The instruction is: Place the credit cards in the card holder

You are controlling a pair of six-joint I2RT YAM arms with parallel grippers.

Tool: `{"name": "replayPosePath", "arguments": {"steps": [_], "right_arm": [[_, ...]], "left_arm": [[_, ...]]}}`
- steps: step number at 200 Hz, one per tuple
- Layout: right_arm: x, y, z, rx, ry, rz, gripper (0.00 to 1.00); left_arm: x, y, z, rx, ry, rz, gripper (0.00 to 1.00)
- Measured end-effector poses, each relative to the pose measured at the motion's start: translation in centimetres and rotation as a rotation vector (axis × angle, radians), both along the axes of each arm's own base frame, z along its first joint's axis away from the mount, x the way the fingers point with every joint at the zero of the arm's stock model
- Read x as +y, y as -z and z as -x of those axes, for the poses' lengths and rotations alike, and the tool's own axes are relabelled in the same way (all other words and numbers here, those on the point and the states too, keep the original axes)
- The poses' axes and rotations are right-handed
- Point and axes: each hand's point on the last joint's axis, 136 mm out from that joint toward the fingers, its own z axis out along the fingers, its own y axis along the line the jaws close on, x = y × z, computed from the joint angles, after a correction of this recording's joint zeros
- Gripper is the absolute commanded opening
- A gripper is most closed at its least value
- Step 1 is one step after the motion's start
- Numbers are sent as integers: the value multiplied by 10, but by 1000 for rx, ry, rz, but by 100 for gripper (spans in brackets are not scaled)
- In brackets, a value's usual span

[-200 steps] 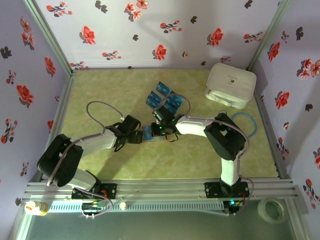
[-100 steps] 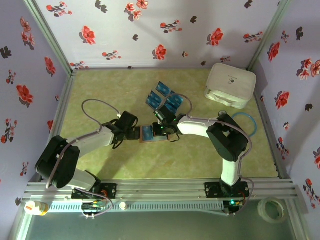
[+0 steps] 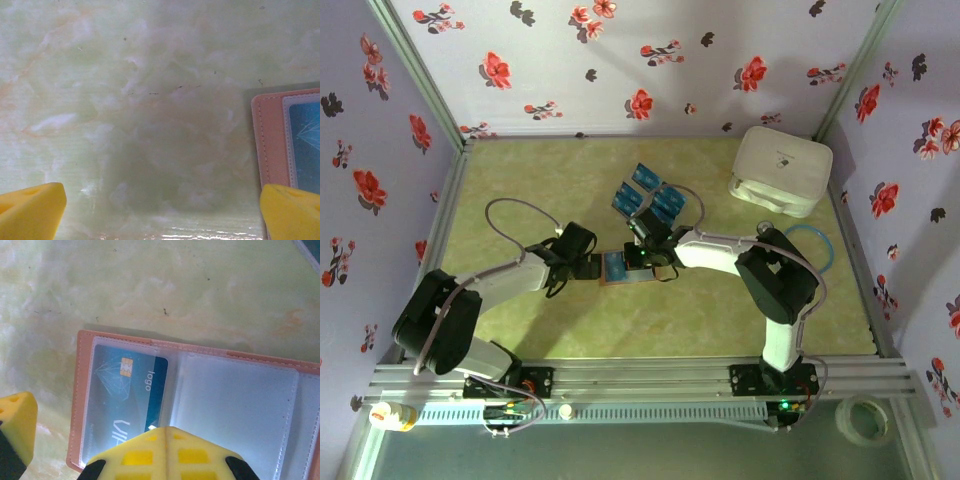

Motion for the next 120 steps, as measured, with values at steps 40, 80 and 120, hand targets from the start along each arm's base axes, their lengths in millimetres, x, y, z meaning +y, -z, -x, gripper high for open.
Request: {"name": "replayPosePath", "arguments": {"steps": [40, 80, 120], "right_arm": [[3, -3, -1, 0, -4, -10, 3], [6, -5, -2, -3, -9, -23, 3], [8, 2, -2, 12, -13, -17, 3]], "left_arm": [[-1, 4, 1, 14, 3, -2, 100], [-1, 9, 1, 23, 3, -7, 100], [-2, 12, 0, 24, 4, -5, 100]]}}
